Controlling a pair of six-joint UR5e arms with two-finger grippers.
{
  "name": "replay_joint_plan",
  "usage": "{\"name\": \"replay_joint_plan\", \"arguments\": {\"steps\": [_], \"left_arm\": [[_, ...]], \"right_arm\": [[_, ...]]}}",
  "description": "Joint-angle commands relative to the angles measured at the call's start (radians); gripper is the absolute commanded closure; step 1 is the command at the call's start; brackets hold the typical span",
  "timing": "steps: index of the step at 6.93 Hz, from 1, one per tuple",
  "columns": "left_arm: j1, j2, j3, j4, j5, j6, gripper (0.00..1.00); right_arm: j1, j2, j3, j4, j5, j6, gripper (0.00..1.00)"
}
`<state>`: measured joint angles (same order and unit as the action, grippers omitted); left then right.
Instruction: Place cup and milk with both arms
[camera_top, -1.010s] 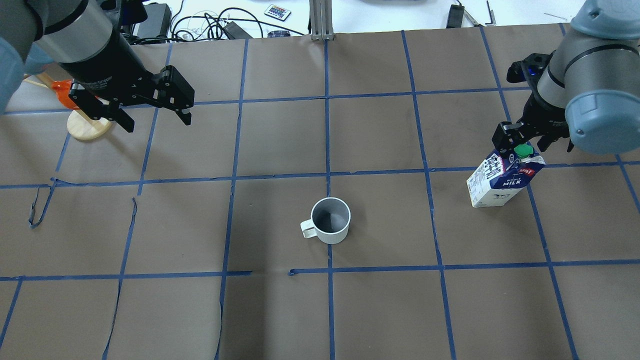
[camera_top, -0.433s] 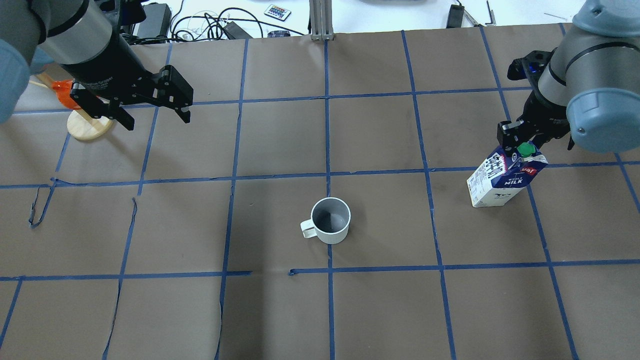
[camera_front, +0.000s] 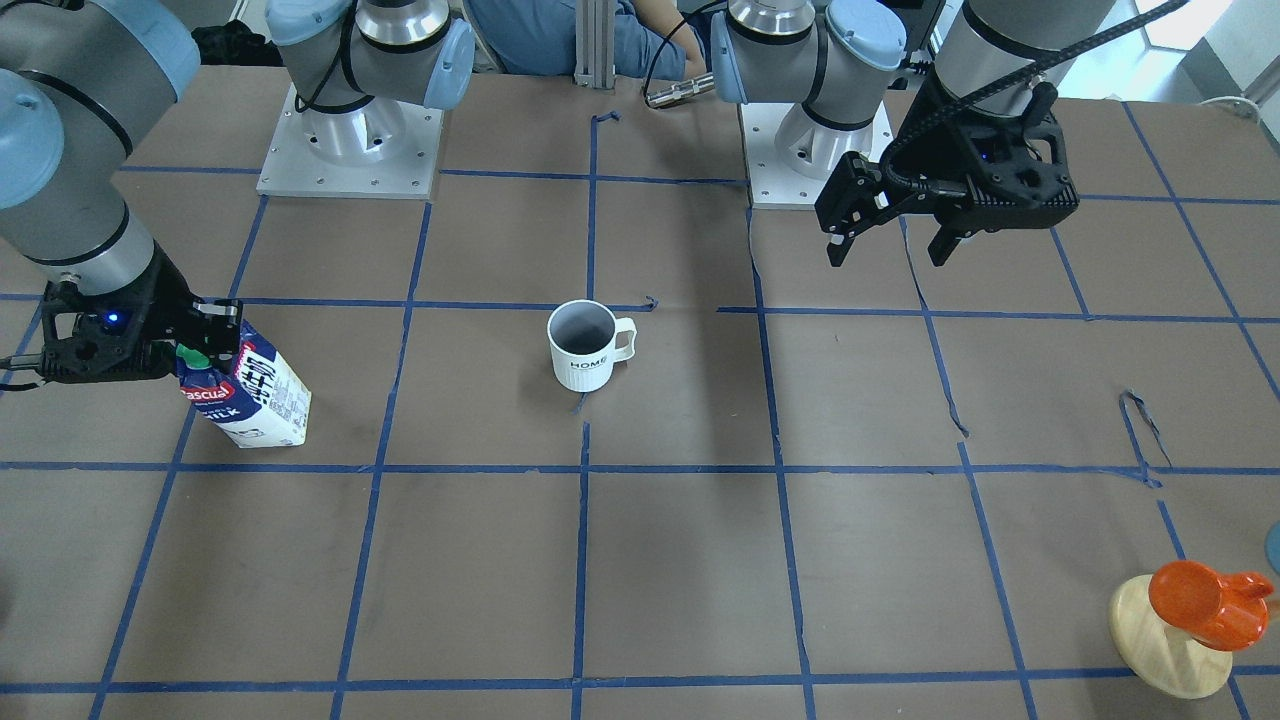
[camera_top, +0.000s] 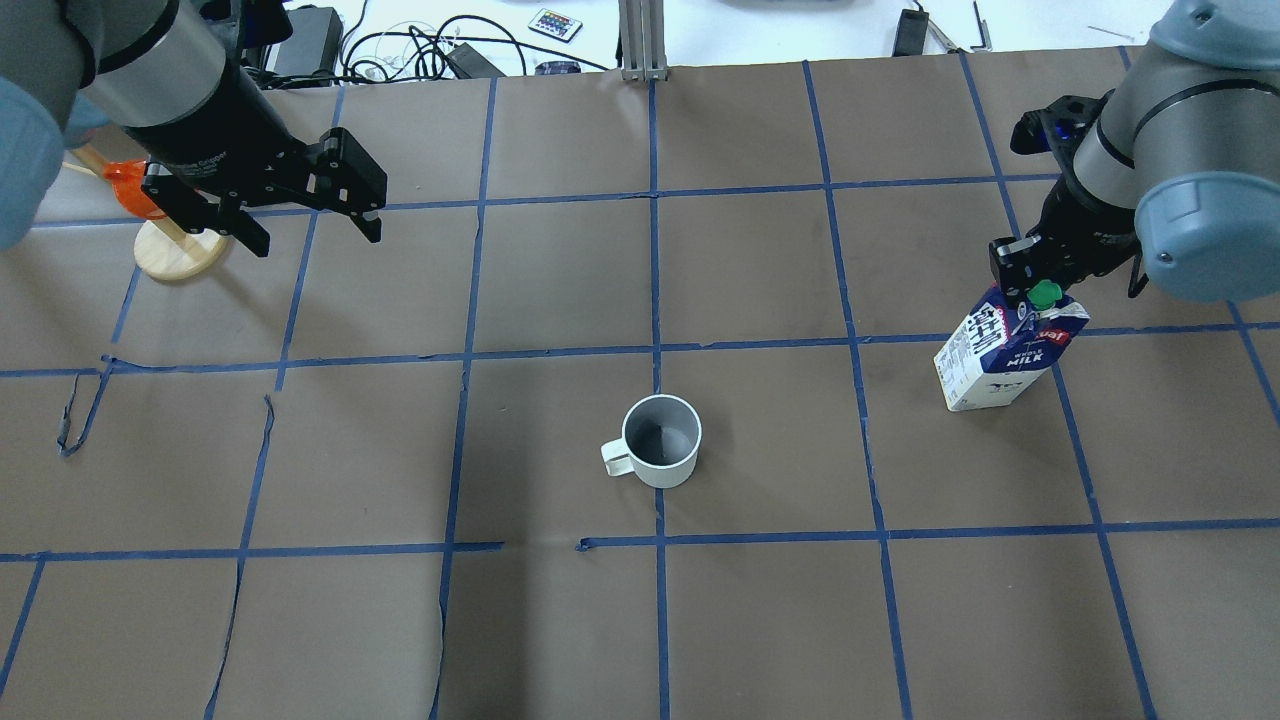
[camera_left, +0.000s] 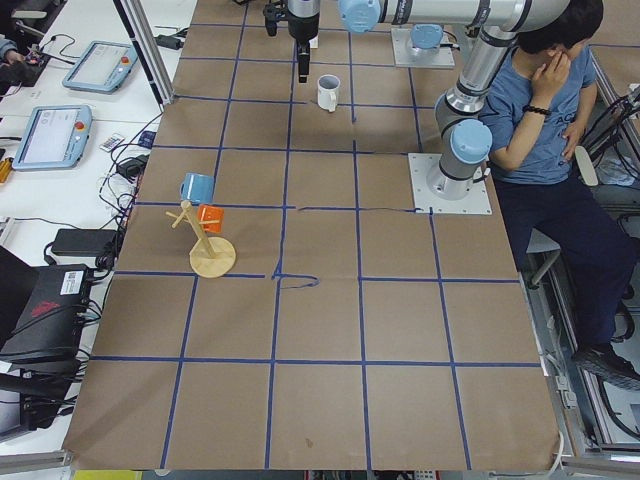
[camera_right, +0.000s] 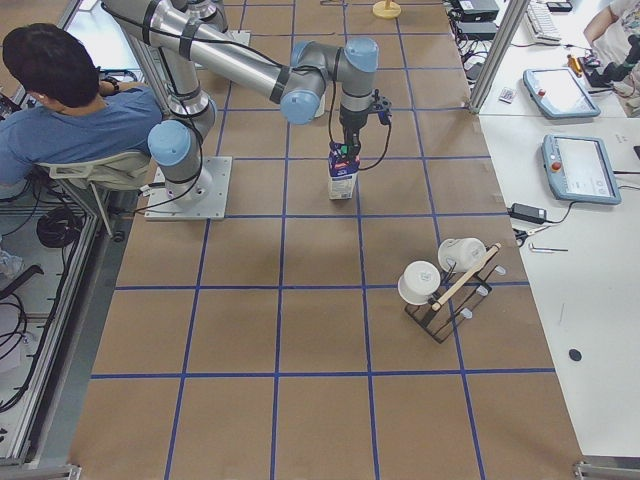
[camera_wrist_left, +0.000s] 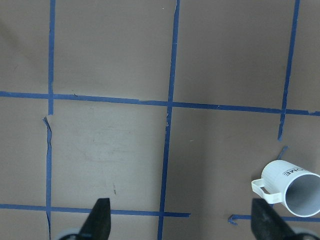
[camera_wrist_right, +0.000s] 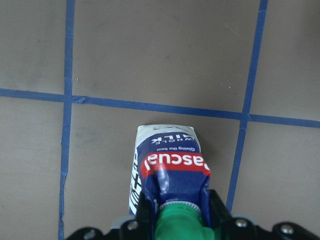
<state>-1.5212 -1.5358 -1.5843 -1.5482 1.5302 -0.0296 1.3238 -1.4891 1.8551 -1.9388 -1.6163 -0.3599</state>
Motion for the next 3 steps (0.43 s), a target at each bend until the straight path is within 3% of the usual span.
{"name": "replay_joint_plan", "arguments": {"steps": [1, 3], "left_arm": [[0.0, 0.0, 0.001, 0.0, 0.001, -0.001, 0.0], [0.001, 0.0, 0.001, 0.0, 0.002, -0.001, 0.0]], "right_arm": [[0.011, -0.005, -0.051, 0.056, 0.004, 0.038, 0.7], [0.091, 0.001, -0.126, 0.121, 0.071, 0.207, 0.7]]}}
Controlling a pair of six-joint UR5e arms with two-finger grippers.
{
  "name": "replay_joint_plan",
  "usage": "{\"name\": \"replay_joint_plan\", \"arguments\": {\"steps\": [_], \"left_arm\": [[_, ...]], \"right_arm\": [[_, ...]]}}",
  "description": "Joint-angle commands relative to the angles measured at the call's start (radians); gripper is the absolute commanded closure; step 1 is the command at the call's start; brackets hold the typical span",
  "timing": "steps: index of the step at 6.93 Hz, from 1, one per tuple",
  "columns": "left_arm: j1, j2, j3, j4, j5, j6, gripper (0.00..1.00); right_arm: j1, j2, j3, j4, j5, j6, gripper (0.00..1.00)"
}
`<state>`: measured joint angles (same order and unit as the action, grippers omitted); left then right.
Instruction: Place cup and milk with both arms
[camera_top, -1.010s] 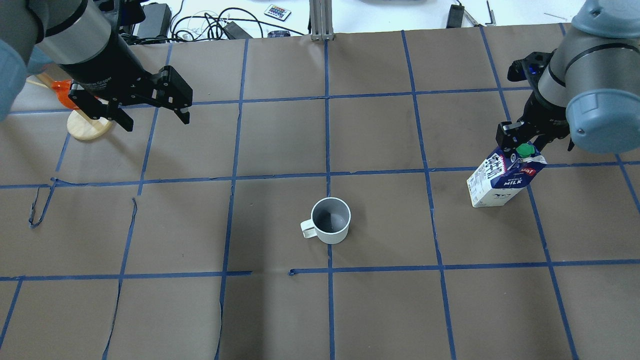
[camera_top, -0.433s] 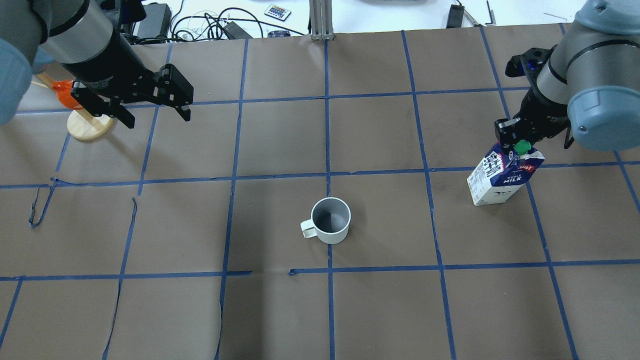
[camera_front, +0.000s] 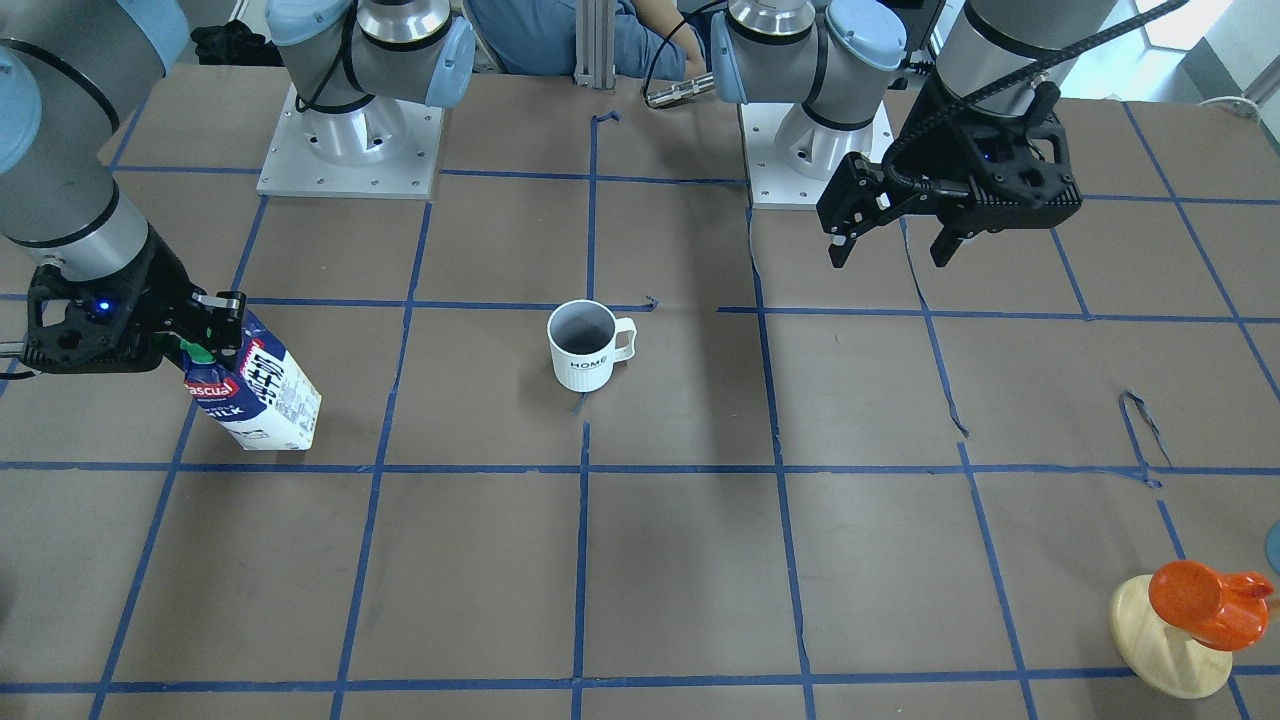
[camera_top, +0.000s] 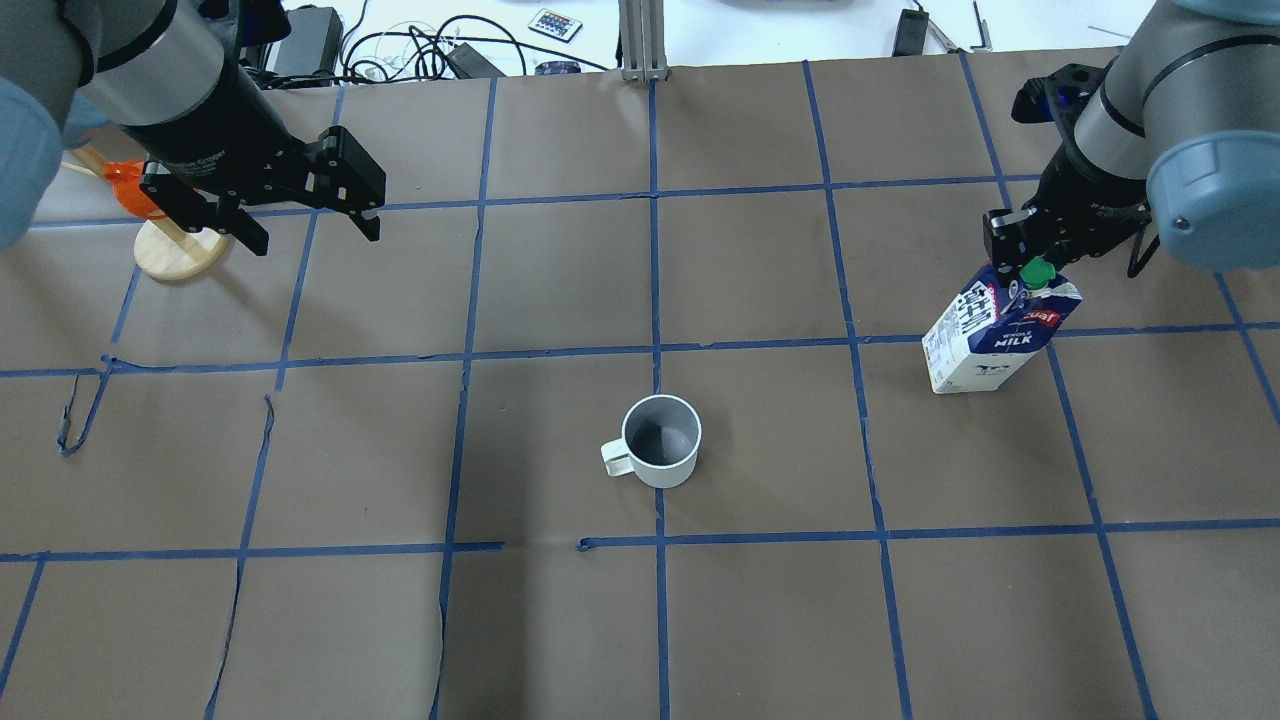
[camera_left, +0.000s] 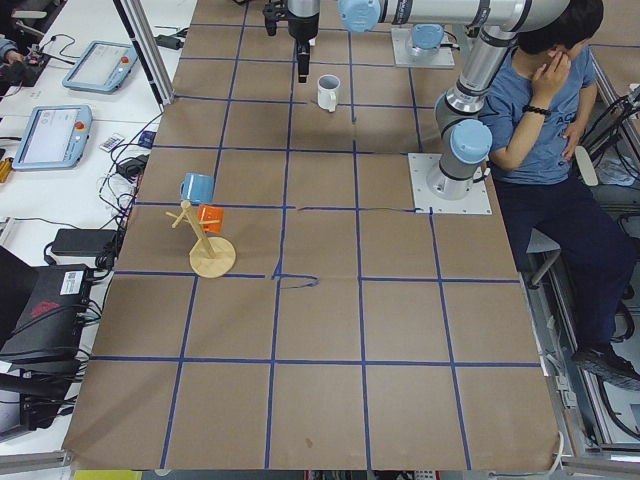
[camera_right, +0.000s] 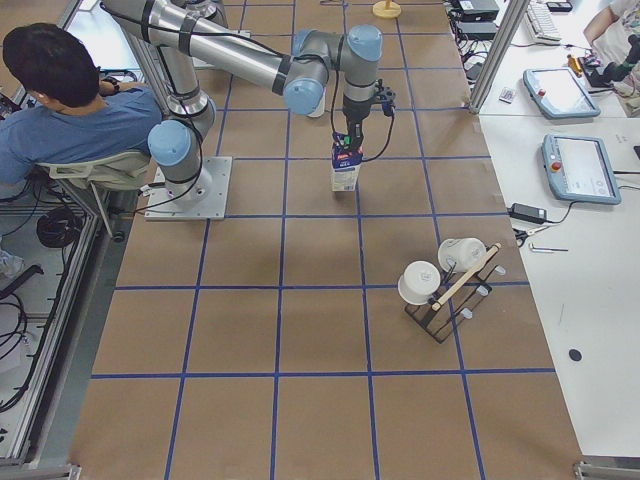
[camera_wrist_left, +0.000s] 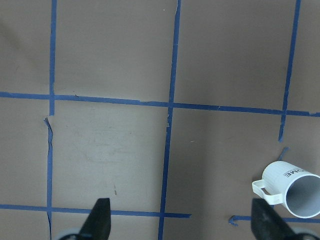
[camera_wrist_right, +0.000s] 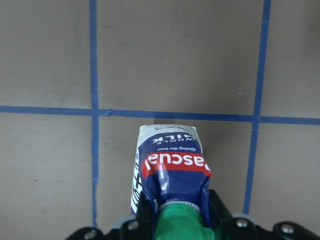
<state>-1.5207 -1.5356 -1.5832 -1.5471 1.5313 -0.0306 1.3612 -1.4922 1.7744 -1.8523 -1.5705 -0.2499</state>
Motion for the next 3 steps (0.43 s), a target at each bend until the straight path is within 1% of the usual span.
{"name": "replay_joint_plan", "arguments": {"steps": [1, 2, 3], "left_arm": [[0.001, 0.0, 0.0, 0.001, 0.001, 0.0, 0.0], [0.001, -0.001, 0.0, 0.001, 0.001, 0.0, 0.0], [0.001, -0.001, -0.001, 0.005, 0.001, 0.0, 0.0]], "right_arm": [[0.128, 0.013, -0.058, 0.035, 0.027, 0.209, 0.7], [0.2, 0.032, -0.061, 0.025, 0.029, 0.318, 0.7], [0.26, 0.044, -0.059, 0.021, 0.029, 0.363, 0.7]]}}
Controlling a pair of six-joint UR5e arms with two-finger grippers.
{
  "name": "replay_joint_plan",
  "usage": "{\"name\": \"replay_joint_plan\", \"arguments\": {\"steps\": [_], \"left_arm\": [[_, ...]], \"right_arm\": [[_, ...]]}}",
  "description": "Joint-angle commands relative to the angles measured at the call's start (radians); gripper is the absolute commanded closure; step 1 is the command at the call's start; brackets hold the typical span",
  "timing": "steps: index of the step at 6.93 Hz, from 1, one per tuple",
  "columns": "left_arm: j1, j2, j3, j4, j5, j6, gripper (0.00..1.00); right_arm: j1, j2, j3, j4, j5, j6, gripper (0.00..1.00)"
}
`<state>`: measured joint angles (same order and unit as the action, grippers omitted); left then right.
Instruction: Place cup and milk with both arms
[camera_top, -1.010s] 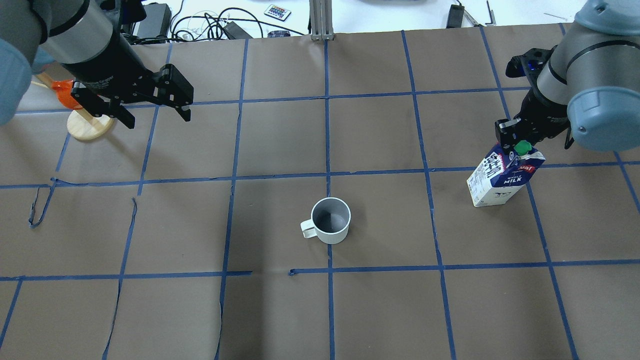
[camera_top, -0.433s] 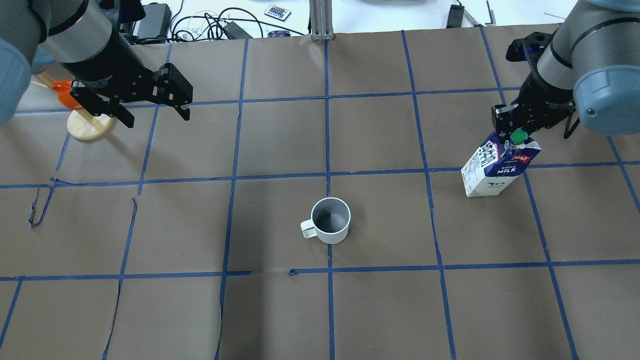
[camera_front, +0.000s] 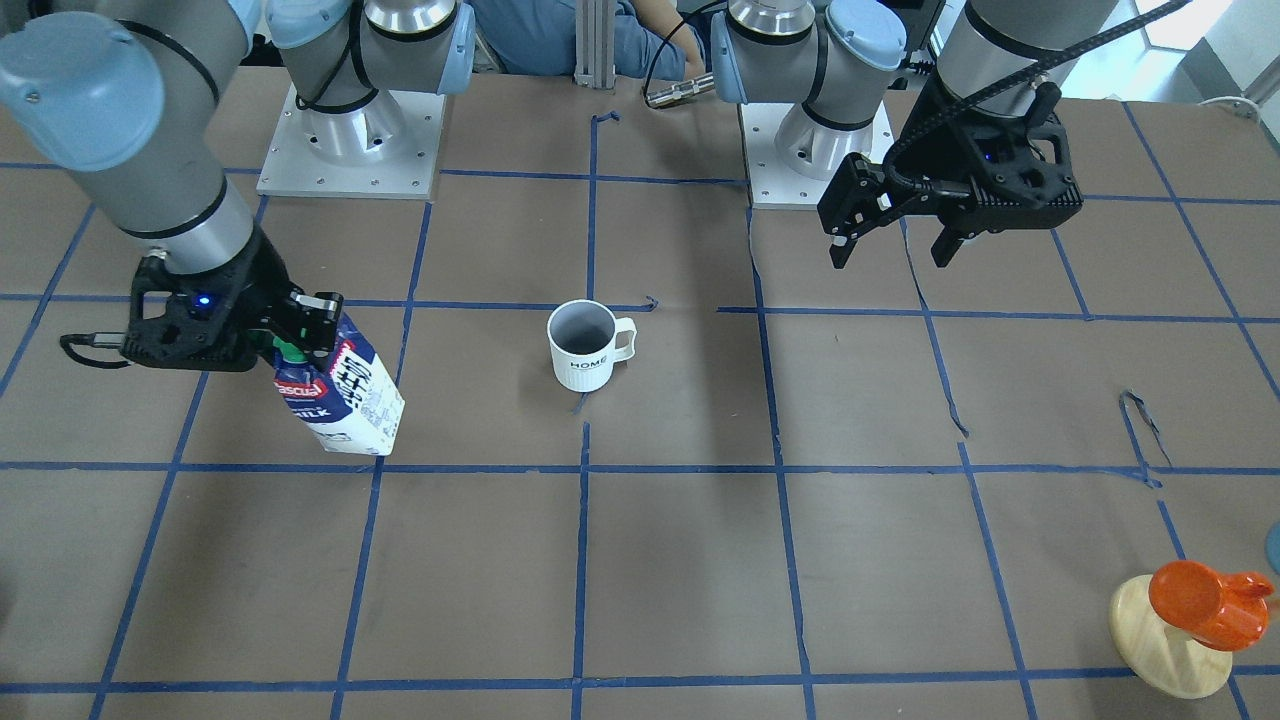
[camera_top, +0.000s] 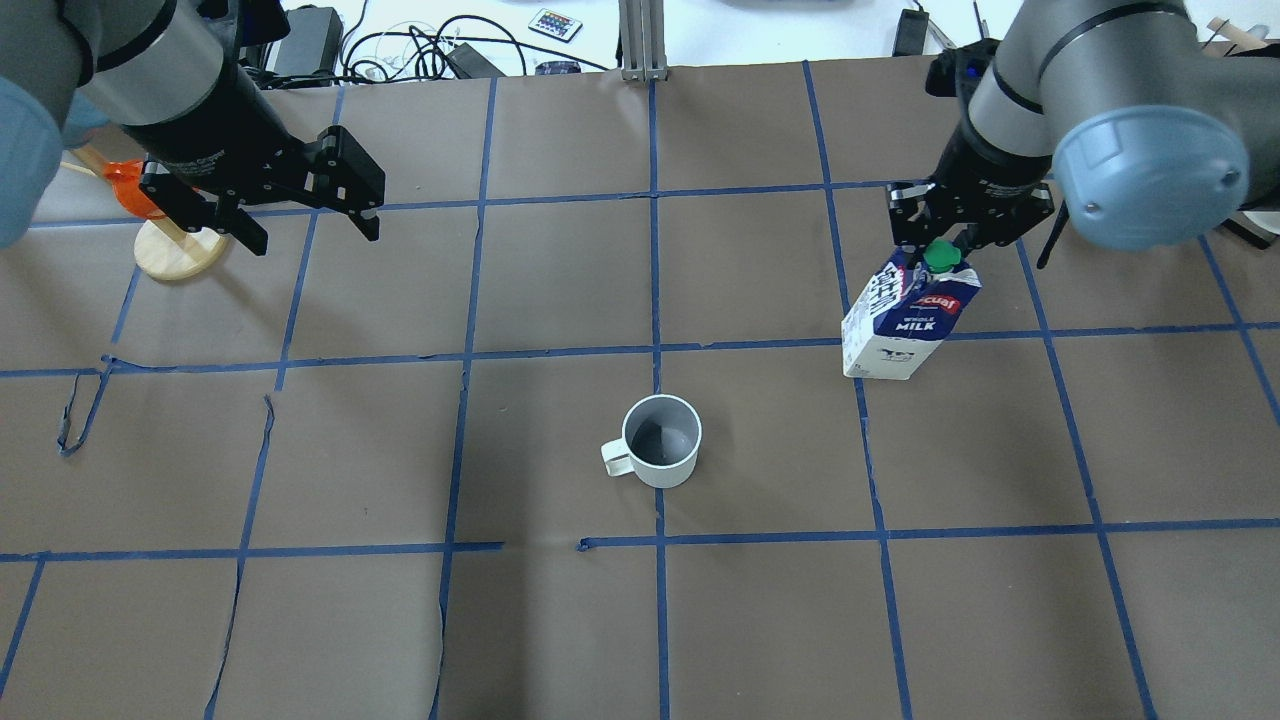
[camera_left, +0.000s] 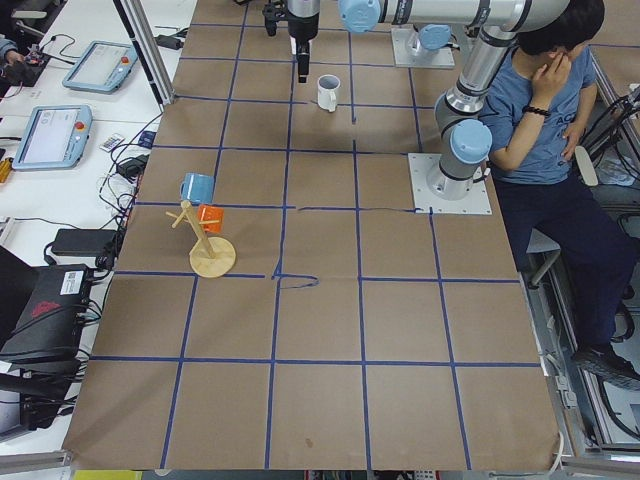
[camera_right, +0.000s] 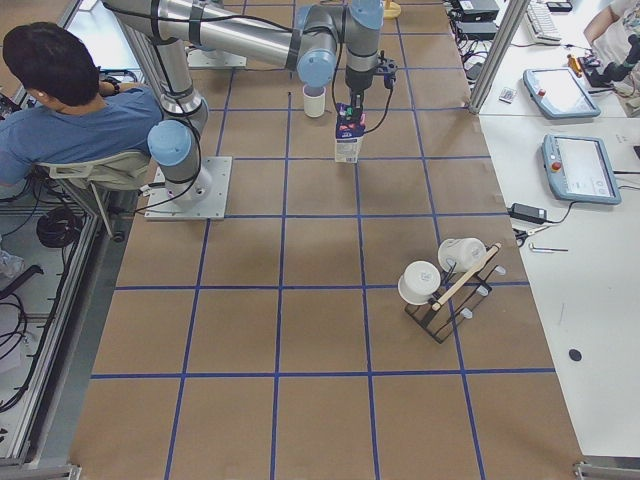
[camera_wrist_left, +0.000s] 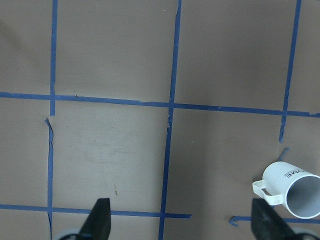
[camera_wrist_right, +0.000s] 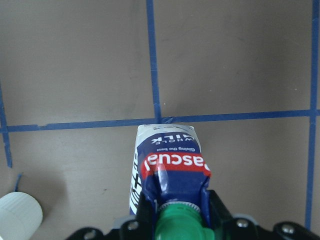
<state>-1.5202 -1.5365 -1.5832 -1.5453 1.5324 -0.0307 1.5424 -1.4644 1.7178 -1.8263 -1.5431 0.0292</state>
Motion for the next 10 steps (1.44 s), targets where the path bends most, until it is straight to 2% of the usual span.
{"name": "replay_joint_plan", "arguments": {"steps": [1, 5, 9, 10], "left_arm": [[0.0, -0.001, -0.001, 0.004, -0.003, 0.0, 0.0], [-0.001, -0.002, 0.0, 0.007, -0.001, -0.002, 0.0], [-0.002, 0.001, -0.001, 0.011, 0.0, -0.011, 0.0], [-0.002, 0.001, -0.001, 0.011, 0.0, -0.011, 0.0]], "right_arm": [[0.132, 0.027, -0.003, -0.007, 0.001, 0.125, 0.7], [0.266, 0.035, 0.005, -0.005, 0.0, 0.207, 0.7], [0.3, 0.05, 0.012, -0.007, 0.001, 0.209, 0.7], [0.301, 0.05, 0.013, -0.007, 0.0, 0.207, 0.62]]}}
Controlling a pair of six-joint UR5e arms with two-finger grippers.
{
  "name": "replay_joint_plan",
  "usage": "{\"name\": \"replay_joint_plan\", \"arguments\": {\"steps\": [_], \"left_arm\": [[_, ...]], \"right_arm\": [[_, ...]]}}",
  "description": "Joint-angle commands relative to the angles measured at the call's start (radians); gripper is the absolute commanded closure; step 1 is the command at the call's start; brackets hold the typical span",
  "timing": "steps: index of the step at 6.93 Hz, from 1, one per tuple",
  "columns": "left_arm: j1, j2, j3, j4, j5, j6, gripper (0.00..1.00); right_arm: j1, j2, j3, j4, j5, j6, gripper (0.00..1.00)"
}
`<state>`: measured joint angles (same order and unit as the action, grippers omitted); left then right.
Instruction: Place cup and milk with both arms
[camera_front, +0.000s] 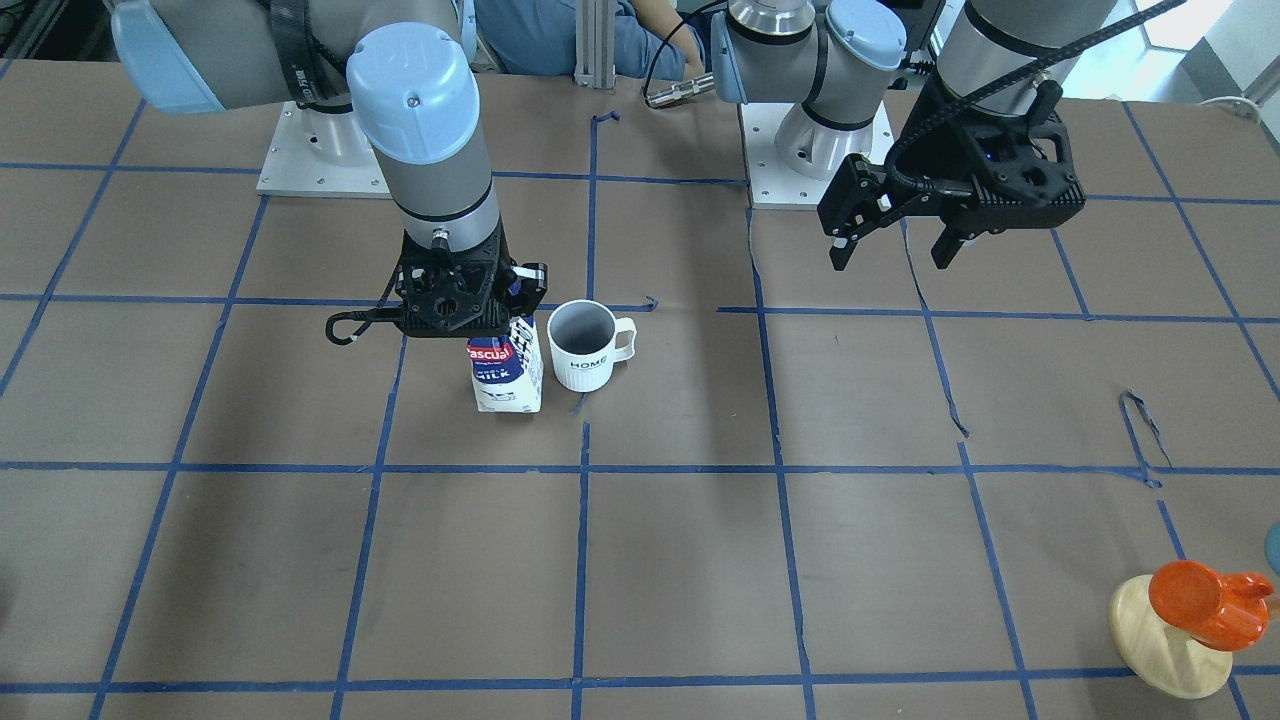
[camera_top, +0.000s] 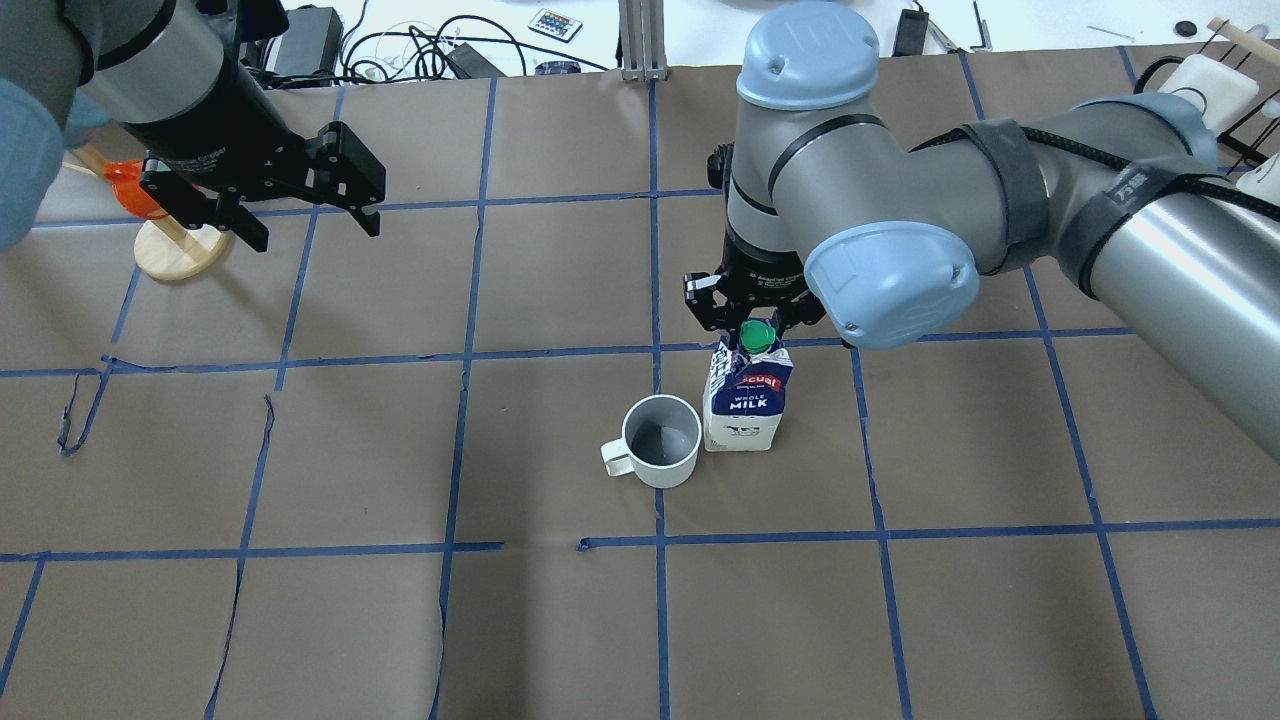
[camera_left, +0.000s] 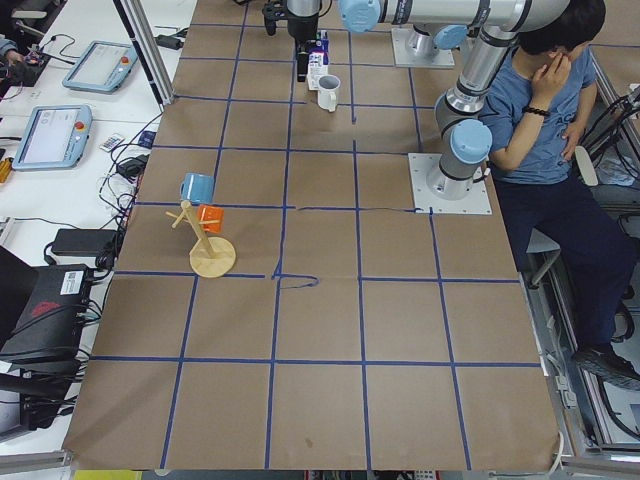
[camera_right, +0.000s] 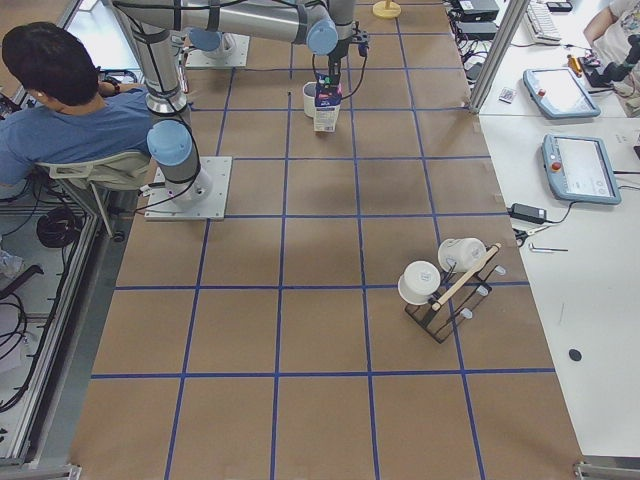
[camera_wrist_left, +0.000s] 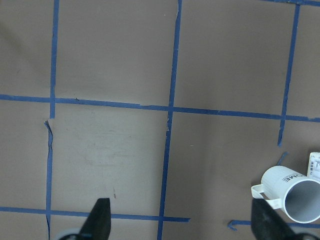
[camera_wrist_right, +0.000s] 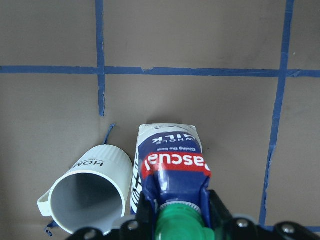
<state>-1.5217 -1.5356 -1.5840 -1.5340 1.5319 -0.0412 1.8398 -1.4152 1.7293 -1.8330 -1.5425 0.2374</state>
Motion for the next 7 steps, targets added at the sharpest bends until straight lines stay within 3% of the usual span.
{"name": "replay_joint_plan", "arguments": {"steps": [1, 2, 3, 4, 7], "left_arm": [[0.0, 0.0, -0.001, 0.0, 0.001, 0.001, 0.0], [0.0, 0.0, -0.001, 0.0, 0.001, 0.001, 0.0], [0.0, 0.0, -0.001, 0.0, 0.001, 0.001, 0.0], [0.0, 0.0, -0.001, 0.0, 0.001, 0.001, 0.0], [0.0, 0.0, -0.001, 0.0, 0.001, 0.001, 0.0]], "right_arm": [[0.004, 0.002, 0.001, 0.0, 0.001, -0.001, 0.45], [0.004, 0.002, 0.0, 0.0, -0.001, -0.001, 0.29], [0.004, 0.002, 0.0, -0.002, -0.002, -0.001, 0.06], [0.002, 0.001, -0.004, 0.001, -0.004, 0.0, 0.0], [-0.066, -0.016, -0.095, 0.03, -0.018, -0.013, 0.0]]}}
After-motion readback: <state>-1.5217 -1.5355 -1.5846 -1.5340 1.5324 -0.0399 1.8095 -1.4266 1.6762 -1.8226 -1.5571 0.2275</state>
